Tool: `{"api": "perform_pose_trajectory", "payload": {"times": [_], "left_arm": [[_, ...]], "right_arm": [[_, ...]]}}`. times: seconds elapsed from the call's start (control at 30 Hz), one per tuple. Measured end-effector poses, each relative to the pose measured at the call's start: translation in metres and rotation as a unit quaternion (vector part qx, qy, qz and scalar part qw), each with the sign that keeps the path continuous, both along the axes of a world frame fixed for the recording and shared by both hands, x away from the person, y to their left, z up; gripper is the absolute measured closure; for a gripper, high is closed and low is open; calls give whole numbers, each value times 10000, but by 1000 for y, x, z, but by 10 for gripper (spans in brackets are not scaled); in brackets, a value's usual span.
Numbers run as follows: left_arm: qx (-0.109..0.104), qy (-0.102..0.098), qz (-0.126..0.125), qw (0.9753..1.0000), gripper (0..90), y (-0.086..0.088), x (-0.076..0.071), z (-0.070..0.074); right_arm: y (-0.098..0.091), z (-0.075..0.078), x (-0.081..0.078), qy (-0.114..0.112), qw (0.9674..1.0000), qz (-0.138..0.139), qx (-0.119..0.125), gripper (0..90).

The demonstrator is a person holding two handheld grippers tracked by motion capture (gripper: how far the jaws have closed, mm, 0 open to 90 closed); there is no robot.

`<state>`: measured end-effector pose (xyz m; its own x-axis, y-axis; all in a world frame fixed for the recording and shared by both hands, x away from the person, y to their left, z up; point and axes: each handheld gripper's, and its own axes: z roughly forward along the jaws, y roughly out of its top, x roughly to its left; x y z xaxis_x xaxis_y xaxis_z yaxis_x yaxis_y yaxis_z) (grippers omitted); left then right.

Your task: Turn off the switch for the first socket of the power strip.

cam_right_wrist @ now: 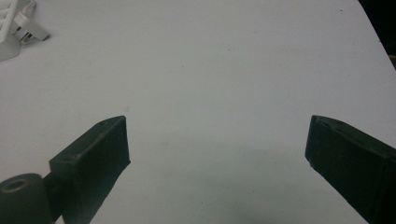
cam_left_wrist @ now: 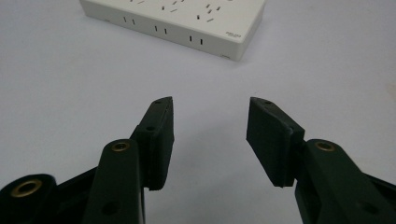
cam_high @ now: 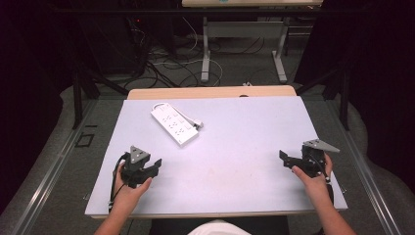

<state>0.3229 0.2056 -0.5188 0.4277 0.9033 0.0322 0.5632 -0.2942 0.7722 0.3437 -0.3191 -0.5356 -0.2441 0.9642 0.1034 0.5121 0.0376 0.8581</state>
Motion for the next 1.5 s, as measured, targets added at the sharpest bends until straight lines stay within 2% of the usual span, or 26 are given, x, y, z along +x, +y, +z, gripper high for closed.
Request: {"api": "perform_pose_trajectory", "payload": {"times": [0.17,0.33,0.47,0.5,0.8,1.03,1.07,1.27,1.3,1.37,1.5], "left_arm": [[46,90,-11,9999,554,-5,10,9],[-73,246,1,9997,591,-9,21,19],[-171,236,21,9996,621,-11,28,30],[-271,287,50,9992,626,-12,29,33],[-512,408,74,9978,685,-13,47,54],[-420,510,71,9978,720,-17,59,63],[-485,528,96,9974,724,-18,60,64],[-520,616,115,9967,750,-22,69,73],[-474,599,106,9970,753,-22,70,75],[-544,622,155,9965,763,-23,73,79],[-482,686,184,9963,779,-24,79,84]], "right_arm": [[0,0,0,-3,10000,1,8,57],[0,0,0,22,10000,17,11,57],[1,-1,0,-5,10000,-30,47,57],[1,-1,0,-5,10000,-30,49,57],[1,-1,0,41,10000,15,54,57],[1,-1,0,26,10000,43,15,57],[1,-1,0,26,10000,43,17,57],[2,-1,0,33,10000,44,32,57],[2,-1,0,35,10000,48,39,57],[2,-1,0,30,10000,32,8,57],[3,-1,0,55,10000,18,39,57]]}}
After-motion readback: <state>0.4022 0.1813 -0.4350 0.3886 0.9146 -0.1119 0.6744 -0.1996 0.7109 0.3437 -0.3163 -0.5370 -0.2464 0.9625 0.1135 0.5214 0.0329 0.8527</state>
